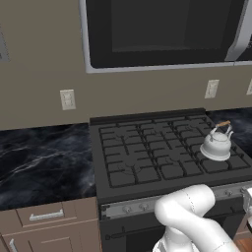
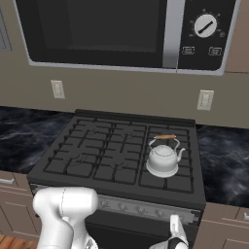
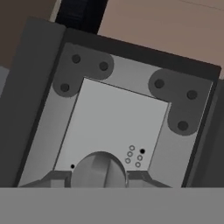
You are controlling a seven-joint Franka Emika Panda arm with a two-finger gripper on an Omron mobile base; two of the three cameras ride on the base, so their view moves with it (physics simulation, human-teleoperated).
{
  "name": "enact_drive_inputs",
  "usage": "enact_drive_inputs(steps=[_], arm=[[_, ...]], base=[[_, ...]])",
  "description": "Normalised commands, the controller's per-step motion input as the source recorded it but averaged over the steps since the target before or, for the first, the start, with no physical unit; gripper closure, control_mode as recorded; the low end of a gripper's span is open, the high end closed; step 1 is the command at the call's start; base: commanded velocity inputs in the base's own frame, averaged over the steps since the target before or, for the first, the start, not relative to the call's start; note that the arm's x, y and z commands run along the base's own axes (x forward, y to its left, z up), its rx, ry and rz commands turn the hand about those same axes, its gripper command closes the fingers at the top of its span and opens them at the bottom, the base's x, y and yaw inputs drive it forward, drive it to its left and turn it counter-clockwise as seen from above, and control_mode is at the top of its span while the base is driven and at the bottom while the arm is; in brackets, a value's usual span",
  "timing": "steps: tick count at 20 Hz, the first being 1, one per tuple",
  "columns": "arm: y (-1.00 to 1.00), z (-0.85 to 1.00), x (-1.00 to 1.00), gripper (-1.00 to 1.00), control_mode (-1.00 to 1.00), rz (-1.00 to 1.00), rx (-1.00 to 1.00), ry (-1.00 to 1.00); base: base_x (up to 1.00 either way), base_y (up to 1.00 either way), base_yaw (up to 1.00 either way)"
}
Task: The kettle is done boiling. Turn off the stove, then wait for 300 timesteps before moving the kettle to the dining table.
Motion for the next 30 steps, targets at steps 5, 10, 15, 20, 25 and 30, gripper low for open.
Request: enact_drive_inputs(steps=[5,10,15,20,25,30], arm=[[0.00,-0.17,-0.03,1.00,-1.00,0.00,0.15,0.00],[0.00,-0.16,-0.04,1.00,-1.00,0.00,0.16,0.00],[0.00,-0.15,-0.04,1.00,-1.00,0.00,0.16,0.00],[0.00,-0.16,-0.05,1.00,-1.00,0.00,0.16,0.00],[0.00,-0.14,-0.06,1.00,-1.00,0.00,0.16,0.00],[0.00,-0.15,-0.06,1.00,-1.00,0.00,0.16,0.00]], base=[[0.00,0.00,0.00],[0.00,0.00,0.00],[0.00,0.00,0.00],[0.00,0.00,0.00],[0.00,0.00,0.00],[0.00,0.00,0.00]])
